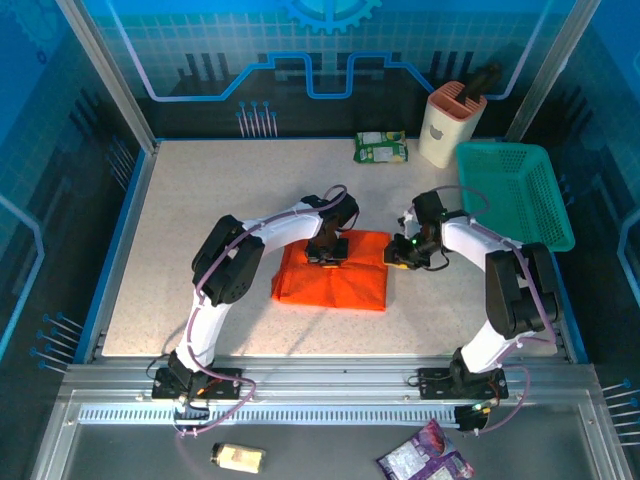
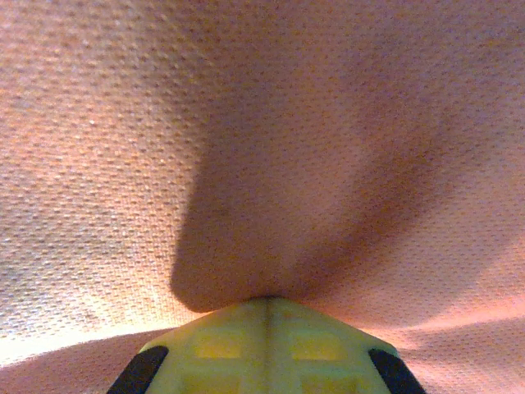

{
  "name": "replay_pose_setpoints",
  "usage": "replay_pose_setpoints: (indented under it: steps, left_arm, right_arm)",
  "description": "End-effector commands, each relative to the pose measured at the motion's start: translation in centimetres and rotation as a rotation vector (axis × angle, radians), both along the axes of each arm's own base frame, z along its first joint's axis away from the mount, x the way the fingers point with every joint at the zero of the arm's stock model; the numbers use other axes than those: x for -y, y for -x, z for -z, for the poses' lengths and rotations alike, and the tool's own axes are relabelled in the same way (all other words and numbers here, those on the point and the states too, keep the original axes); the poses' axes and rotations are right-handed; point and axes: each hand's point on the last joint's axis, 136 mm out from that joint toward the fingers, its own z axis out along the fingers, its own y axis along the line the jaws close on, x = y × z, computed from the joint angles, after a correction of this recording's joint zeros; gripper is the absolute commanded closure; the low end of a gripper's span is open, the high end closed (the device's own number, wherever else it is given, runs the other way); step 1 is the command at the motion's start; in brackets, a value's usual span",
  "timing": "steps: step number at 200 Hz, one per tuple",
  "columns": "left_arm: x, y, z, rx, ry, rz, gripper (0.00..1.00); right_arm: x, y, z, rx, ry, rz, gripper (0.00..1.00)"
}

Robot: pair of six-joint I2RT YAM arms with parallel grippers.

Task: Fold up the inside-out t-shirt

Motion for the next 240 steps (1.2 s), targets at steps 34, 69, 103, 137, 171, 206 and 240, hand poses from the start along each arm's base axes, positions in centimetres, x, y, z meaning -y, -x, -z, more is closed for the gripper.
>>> replay_pose_setpoints:
  steps: [34,69,103,137,171,206,240]
  left_arm:
    - [-1.8,2.0,3.8,-0.089,-0.087,-0.021,1.00]
    - [-1.8,2.1,3.9,-0.092,-0.084,-0.026,1.00]
    - [-1.7,2.1,3.8,-0.091,-0.084,-0.025,1.00]
    - [-1.0,1.1,1.5,-0.017,-0.024,-0.032,0.98]
    - [-1.4,-0.8,-3.4,0.099,0.043,-0.063,0.91]
    - [-6.6,-1.3,-5.8,0.131,0.035,-0.138,0.87]
    - [-9.2,0.2,-4.2,0.068,0.053,-0.184,0.90]
  right_arm:
    - [-1.8,0.7,1.8,0.000,-0.102,-0.062,0.68]
    - [-1.7,0.8,3.0,-0.030,-0.096,-0.054,0.68]
    - [-1.6,0.8,3.3,-0.036,-0.088,-0.045,0.71]
    - [-1.3,1.0,3.0,-0.039,-0.073,-0.037,0.85]
    - [-0.3,1.1,2.4,-0.057,-0.018,-0.046,0.91]
    - [1.8,1.0,1.5,-0.098,0.122,-0.077,0.94]
    - [5.3,0.2,-0.5,-0.095,0.350,-0.118,0.94]
